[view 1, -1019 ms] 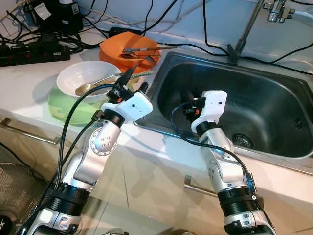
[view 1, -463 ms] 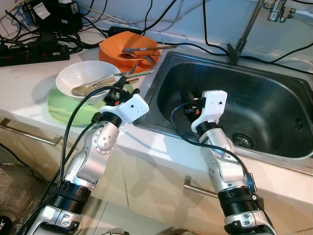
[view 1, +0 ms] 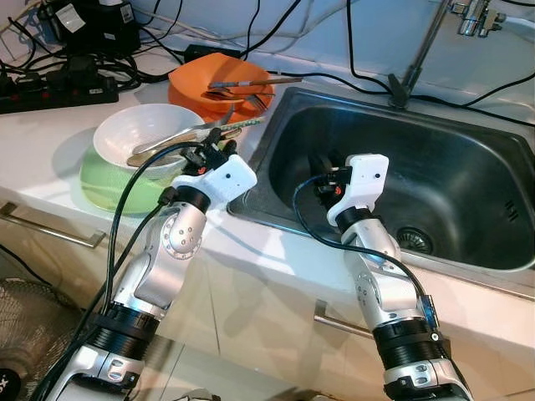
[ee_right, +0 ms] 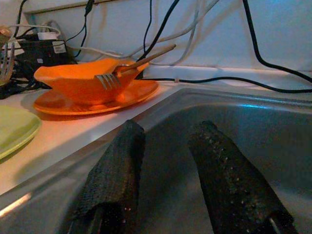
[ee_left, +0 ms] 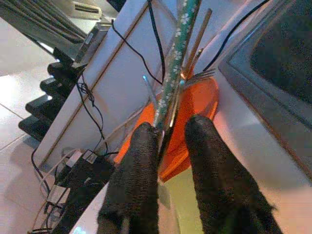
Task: Kitchen organization
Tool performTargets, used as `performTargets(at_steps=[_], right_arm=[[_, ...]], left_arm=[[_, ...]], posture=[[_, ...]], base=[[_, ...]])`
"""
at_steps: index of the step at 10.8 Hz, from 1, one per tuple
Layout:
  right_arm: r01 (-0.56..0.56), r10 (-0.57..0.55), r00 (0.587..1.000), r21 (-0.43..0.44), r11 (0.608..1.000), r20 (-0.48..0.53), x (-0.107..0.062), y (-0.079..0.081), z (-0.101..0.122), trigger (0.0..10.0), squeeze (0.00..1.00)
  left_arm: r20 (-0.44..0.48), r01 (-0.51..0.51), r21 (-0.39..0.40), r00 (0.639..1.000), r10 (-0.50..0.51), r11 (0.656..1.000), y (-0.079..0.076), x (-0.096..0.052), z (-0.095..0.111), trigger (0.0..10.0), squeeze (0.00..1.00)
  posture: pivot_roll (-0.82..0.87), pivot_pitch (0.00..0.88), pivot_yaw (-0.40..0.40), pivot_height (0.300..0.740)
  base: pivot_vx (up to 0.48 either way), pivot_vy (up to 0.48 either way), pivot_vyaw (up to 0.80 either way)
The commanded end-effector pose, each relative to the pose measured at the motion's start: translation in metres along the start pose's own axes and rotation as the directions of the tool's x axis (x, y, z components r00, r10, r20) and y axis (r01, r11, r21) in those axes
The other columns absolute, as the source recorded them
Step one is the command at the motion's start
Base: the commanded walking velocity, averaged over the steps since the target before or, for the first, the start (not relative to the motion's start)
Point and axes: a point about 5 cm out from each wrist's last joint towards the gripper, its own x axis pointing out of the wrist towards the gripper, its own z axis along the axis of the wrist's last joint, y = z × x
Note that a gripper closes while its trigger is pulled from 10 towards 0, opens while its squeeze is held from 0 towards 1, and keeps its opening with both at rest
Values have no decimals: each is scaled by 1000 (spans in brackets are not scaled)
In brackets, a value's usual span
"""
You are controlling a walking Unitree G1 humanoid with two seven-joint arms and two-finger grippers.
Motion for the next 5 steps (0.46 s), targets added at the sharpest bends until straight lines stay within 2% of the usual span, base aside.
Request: performTargets(at_steps=[1, 3, 4, 5], right_arm=[[6, -6, 1000, 5, 1000, -1, 1, -2, 0, 10000, 0], [2, -2, 1000, 9, 1000, 1, 3, -1, 0, 10000, 0], [1, -1, 1000, 11, 1000, 1, 3, 1, -1, 10000, 0], [-1, 1, 1000, 11, 1000, 2, 3, 1, -1, 10000, 0]], left_arm=[[24, -29, 12, 999, 29, 1000, 6, 2, 5, 0, 0], [70, -45, -39, 996, 48, 998, 15, -1, 11, 0, 0], [102, -17, -96, 994, 27, 995, 15, -4, 13, 0, 0], [120, -10, -117, 992, 25, 993, 16, -5, 14, 0, 0]], posture=[[54, 48, -82, 740], [60, 49, -76, 740], [60, 46, -74, 740], [60, 46, -74, 740]], base=[[0, 0, 0], [0, 0, 0], [0, 0, 0], [0, 0, 0]])
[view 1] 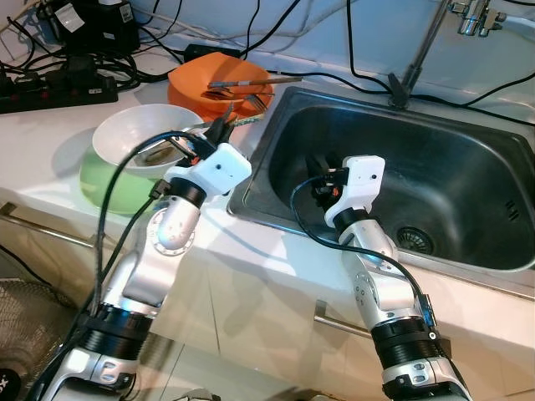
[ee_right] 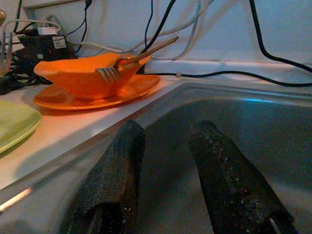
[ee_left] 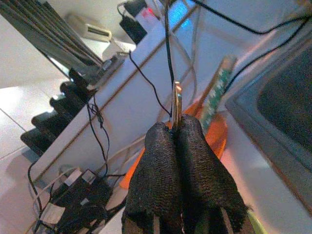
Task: Kitchen organization
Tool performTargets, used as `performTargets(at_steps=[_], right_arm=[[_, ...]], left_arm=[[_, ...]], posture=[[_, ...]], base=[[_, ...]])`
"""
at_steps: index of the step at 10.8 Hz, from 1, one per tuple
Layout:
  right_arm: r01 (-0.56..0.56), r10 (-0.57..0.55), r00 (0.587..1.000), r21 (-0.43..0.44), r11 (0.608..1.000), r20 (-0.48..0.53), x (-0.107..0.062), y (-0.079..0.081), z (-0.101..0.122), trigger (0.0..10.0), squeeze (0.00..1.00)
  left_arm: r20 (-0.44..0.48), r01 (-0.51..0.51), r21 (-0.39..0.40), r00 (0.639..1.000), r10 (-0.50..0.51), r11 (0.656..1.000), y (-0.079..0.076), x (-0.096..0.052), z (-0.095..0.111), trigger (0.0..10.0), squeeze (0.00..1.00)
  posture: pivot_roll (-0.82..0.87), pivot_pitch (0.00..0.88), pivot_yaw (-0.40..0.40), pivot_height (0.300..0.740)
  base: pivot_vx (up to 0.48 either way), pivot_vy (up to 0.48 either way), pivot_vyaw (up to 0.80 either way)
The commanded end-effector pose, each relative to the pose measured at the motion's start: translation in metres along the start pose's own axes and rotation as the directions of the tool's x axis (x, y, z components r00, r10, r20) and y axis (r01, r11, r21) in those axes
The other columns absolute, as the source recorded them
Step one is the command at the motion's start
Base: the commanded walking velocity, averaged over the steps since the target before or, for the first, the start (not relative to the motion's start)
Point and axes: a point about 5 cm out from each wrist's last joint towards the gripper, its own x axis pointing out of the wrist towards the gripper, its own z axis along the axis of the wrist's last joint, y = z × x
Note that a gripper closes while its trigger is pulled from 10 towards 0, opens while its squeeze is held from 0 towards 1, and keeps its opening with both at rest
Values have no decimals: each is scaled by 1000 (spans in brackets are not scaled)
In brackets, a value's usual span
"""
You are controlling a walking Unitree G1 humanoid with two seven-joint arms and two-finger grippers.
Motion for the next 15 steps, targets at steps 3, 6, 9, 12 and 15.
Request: performTargets(at_steps=[3, 6, 9, 12, 15], right_arm=[[7, -7, 1000, 2, 1000, 18, 3, -4, 4, 10000, 0], [-1, 1, 1000, 2, 1000, 16, 4, -3, 3, 10000, 0], [-5, 5, 1000, 1, 1000, 15, 4, -3, 3, 10000, 0], [-19, 19, 1000, 2, 1000, 13, 6, 0, 1, 10000, 0], [-29, 29, 1000, 4, 1000, 6, 6, 2, -1, 10000, 0]], left_arm=[[44, 19, -66, 999, -17, 998, 3, -1, 5, 10000, 0], [66, -39, -58, 997, 43, 998, 20, 5, 9, 10000, 0], [128, -72, -89, 988, 83, 993, 25, 7, 22, 0, 0], [223, -155, -107, 959, 175, 982, 51, 17, 47, 10000, 0], [267, -184, -314, 924, 273, 931, 71, 21, 67, 10000, 0]], posture=[[60, 40, -76, 740], [67, 32, -79, 740], [70, 29, -83, 740], [79, 21, -81, 740], [86, 11, -78, 740]], base=[[0, 0, 0], [0, 0, 0], [0, 0, 0], [0, 0, 0], [0, 0, 0]])
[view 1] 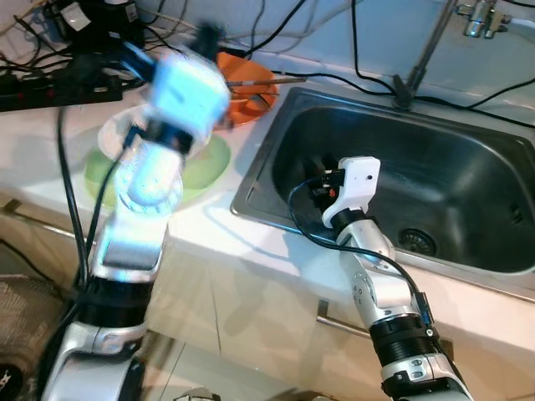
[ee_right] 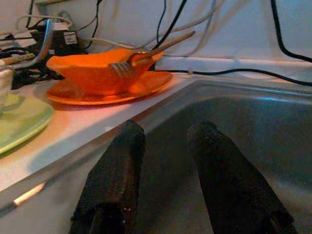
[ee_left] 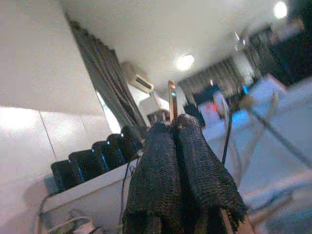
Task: Kitchen organization
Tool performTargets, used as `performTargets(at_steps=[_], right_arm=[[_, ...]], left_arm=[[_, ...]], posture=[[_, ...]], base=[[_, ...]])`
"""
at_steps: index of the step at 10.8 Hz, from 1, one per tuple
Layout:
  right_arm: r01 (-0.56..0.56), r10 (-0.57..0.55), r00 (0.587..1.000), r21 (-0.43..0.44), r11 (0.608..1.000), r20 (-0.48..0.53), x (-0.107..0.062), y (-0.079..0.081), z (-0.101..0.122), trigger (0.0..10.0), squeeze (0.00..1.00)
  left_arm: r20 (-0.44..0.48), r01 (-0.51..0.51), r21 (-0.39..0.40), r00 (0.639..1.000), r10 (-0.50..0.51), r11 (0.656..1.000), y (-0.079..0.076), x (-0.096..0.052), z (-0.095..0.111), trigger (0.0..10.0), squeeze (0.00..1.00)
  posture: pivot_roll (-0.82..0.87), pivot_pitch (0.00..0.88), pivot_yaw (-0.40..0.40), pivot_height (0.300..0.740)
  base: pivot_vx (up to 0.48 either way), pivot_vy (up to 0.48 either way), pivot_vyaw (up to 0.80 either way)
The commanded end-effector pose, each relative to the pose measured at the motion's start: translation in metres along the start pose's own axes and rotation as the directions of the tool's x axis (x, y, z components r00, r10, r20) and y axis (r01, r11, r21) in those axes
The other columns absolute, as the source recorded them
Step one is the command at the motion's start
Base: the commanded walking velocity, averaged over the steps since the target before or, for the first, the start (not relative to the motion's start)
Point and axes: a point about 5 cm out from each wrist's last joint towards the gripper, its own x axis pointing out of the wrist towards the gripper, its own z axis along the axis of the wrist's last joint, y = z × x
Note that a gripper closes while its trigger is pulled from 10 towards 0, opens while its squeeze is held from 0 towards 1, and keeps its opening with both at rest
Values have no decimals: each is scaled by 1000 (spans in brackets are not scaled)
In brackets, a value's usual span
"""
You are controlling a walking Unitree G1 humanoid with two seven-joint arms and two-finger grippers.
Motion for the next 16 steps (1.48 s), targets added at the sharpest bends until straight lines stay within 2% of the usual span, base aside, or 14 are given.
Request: performTargets(at_steps=[1, 4, 5, 6, 7, 9, 10, 11, 13, 16], right_arm=[[-9, 9, 1000, 5, 1000, 14, 3, 1, 3, 10000, 0], [-11, 11, 1000, 7, 1000, 15, 4, 2, 2, 10000, 0], [-10, 10, 1000, 7, 1000, 14, 4, 2, 2, 10000, 0], [-10, 10, 1000, 6, 1000, 16, 5, 2, 2, 10000, 0], [-6, 5, 1000, 6, 1000, 21, 5, 1, 3, 10000, 0], [23, -22, 999, -18, 1000, 46, 5, -9, 11, 10000, 0], [31, -29, 998, -22, 999, 56, 5, -12, 14, 10000, 945], [36, -33, 997, -36, 999, 76, 4, -20, 20, 10000, 1000], [18, -9, 995, -85, 996, 95, 1, -38, 32, 10000, 1000], [-189, 202, 974, -116, 975, 108, -2, -31, 51, 10000, 1000]], left_arm=[[20, 9, -74, 1000, -8, 997, -2, 2, 5, 10000, 0], [82, 26, -169, 997, -13, 985, -7, 8, 16, 10000, 0], [130, 53, -295, 991, -15, 954, -11, 14, 25, 10000, 0], [136, 59, -415, 991, -3, 908, -14, 18, 28, 10000, 0], [123, 56, -528, 992, 11, 847, -17, 19, 25, 10000, 0], [81, 102, -670, 995, -64, 735, -44, 20, 9, 10000, 0], [74, 103, -683, 995, -72, 723, -47, 20, 7, 10000, 0], [56, 101, -705, 995, -86, 703, -50, 18, 2, 10000, 0], [49, 104, -715, 994, -99, 691, -51, 17, -2, 10000, 0], [47, 118, -723, 991, -122, 681, -54, 16, -4, 10000, 0]], posture=[[84, 7, -76, 740], [90, 0, -73, 740], [91, 0, -72, 740], [88, 0, -69, 740], [82, 0, -67, 740], [63, 8, -54, 740], [52, 12, -48, 740], [45, 17, -42, 740], [41, 23, -35, 740], [35, 23, -29, 740]], base=[[0, 0, 0], [0, 0, 0], [0, 0, 0], [0, 0, 0], [0, 0, 0], [0, 0, 0], [0, 0, 0], [0, 0, 0], [0, 0, 0], [0, 0, 0]])
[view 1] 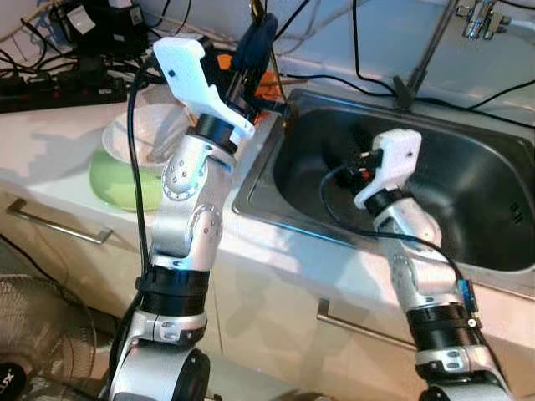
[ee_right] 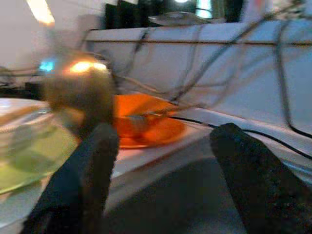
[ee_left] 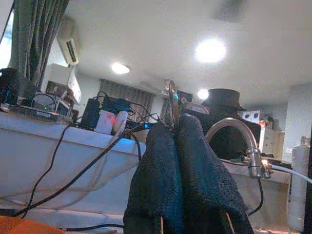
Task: Kitchen organization
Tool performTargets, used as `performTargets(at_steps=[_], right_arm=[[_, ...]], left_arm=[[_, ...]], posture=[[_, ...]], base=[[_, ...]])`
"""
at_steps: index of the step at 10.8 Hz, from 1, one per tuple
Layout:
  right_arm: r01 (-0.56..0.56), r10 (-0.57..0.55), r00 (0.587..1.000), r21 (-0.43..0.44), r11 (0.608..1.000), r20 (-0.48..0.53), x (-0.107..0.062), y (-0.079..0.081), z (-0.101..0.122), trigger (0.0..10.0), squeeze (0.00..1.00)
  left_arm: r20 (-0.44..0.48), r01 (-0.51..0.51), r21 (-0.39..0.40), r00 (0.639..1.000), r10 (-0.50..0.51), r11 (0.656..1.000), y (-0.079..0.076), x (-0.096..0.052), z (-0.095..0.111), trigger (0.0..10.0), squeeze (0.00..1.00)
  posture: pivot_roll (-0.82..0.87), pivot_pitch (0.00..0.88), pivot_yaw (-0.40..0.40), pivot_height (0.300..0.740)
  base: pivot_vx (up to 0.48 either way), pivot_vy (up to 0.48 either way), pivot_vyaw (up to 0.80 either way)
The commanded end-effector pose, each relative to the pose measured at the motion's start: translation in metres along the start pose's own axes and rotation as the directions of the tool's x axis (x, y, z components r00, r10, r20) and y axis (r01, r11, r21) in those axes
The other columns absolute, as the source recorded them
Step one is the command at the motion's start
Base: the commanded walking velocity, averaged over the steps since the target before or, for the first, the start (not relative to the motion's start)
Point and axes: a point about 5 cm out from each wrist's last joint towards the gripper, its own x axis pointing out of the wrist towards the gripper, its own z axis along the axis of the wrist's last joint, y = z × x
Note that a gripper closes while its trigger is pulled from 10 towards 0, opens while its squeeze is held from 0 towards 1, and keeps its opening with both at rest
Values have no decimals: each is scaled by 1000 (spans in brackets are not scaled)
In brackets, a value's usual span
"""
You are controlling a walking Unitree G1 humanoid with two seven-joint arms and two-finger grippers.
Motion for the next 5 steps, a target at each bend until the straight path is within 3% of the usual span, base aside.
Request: performTargets(at_steps=[1, 2, 5], right_arm=[[-58, 58, 998, -2, 998, -4, -2, 3, 3, 10000, 1000], [-125, 125, 992, -4, 992, -11, -4, 11, 4, 10000, 0], [-174, 174, 985, 13, 985, 6, -1, 22, 10, 10000, 0]], left_arm=[[-28, 22, -13, 999, -22, 1000, -3, -1, -6, 10000, 0], [-35, 31, -21, 999, -32, 999, -4, -2, -7, 10000, 0], [-67, 67, -51, 995, -71, 996, -8, -5, -12, 10000, 0]], posture=[[35, 24, -28, 740], [35, 26, -26, 740], [36, 29, -23, 740]], base=[[0, 0, 0], [0, 0, 0], [0, 0, 0]])
